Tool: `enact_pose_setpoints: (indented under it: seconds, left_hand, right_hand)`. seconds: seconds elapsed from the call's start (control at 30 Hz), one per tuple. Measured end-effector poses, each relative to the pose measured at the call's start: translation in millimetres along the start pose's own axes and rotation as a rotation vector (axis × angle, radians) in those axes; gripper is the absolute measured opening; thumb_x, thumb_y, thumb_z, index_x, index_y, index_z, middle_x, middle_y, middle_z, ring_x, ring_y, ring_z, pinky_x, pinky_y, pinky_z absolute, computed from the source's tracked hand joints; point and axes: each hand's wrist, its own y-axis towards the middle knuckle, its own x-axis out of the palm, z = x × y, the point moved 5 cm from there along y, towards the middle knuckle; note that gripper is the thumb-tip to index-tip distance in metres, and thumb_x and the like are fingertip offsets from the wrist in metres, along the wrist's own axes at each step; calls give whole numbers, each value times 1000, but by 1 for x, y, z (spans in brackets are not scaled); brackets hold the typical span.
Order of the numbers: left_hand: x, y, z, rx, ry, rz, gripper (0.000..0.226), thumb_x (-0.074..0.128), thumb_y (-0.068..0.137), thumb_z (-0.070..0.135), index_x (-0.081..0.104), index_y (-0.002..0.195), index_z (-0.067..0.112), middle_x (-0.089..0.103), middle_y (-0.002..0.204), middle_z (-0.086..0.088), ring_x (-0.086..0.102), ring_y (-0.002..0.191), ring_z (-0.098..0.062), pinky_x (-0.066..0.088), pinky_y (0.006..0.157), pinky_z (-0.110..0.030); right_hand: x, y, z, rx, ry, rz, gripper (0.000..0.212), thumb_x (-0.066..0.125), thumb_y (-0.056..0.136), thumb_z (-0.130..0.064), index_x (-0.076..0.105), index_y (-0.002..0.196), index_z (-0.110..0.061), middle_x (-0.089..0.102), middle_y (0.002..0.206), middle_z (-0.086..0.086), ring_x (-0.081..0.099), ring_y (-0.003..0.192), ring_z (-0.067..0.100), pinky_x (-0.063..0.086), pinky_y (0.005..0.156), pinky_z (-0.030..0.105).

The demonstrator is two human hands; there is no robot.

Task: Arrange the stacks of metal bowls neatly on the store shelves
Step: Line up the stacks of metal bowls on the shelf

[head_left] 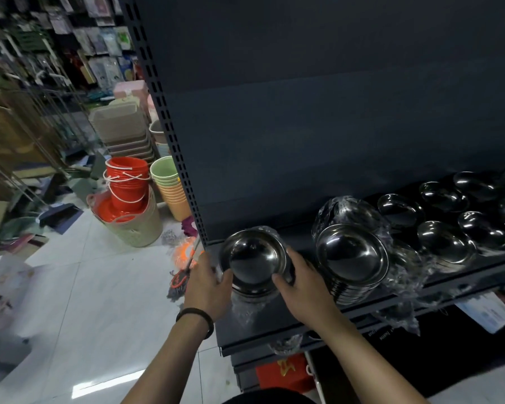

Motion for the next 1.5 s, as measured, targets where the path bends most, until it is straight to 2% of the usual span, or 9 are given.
enact_pose_setpoints:
  seconds: [0.1, 0.33, 0.5, 0.67, 0.8, 0.9, 1.07, 1.27, 1.5]
  left_hand:
    - [8, 4, -1, 97, 65, -62, 60, 54, 97, 37, 34, 152, 44, 61, 141, -3, 65, 118, -29, 56, 98, -48]
    - [21, 4, -10, 11, 65, -180, 67, 46, 107, 23, 13, 162, 41, 67, 75, -1, 70, 71, -19, 61, 67, -40]
    - [21, 5, -13, -5, -19, -215, 68, 47, 107, 24, 14, 162, 44, 62, 69, 0, 64, 63, -17, 51, 60, -31]
    - [15, -1, -11, 120, -80, -18, 74, 61, 98, 27, 23, 158, 45, 55, 145, -4, 60, 125, -36, 55, 102, -50]
    - [11, -45, 2, 332, -49, 210, 55, 76, 85, 12, 51, 132, 24, 52, 131, 1, 49, 123, -22, 49, 105, -42]
    - [35, -70, 10, 501, -64, -10, 50, 77, 76, 0, 59, 115, 27, 59, 113, 9, 55, 105, -5, 42, 92, -11]
    - [86, -93, 35, 542, 0, -431, 36, 69, 83, 15, 54, 102, 41, 56, 102, 20, 57, 94, 2, 41, 76, -6]
    - [126, -105, 65, 572, 58, -537, 22, 64, 90, 26, 57, 108, 36, 53, 108, 19, 55, 100, -2, 48, 85, -21]
    - [181, -123, 80, 481, 108, -541, 24, 67, 91, 30, 60, 113, 39, 54, 114, 20, 56, 102, 8, 41, 79, -1]
  right_hand:
    - [4, 4, -6, -37, -49, -15, 66, 68, 101, -34, 38, 160, -34, 57, 135, -8, 55, 124, 7, 41, 100, 19]
    - [10, 2, 0, -36, -41, 15, 64, 71, 98, -25, 45, 154, -39, 68, 117, -13, 63, 109, 0, 55, 99, 26]
    - [9, 1, 0, -11, -4, -5, 64, 72, 98, -21, 46, 152, -44, 71, 101, -17, 65, 96, -9, 47, 77, 2]
    - [5, -4, -3, 20, 60, -6, 61, 71, 99, -26, 46, 150, -49, 70, 111, -24, 61, 103, -18, 52, 93, 11]
    - [5, -26, 7, 159, 99, 93, 69, 71, 100, -32, 38, 161, -26, 63, 132, -17, 60, 96, -14, 44, 85, 3]
    - [0, -43, 22, 249, 91, 152, 60, 68, 101, -36, 45, 155, -25, 65, 135, -6, 62, 97, -10, 45, 74, -1]
    - [-24, -74, 39, 319, 53, 225, 28, 66, 102, -28, 66, 130, -30, 72, 111, -14, 64, 98, -8, 43, 78, 0]
    - [-74, -105, 68, 380, 83, 316, 15, 68, 101, -24, 70, 112, -33, 73, 106, -15, 67, 100, -2, 44, 72, 1]
    - [-137, -96, 118, 371, 106, 268, 19, 64, 103, -30, 65, 122, -32, 68, 117, -11, 60, 96, -7, 44, 69, 3]
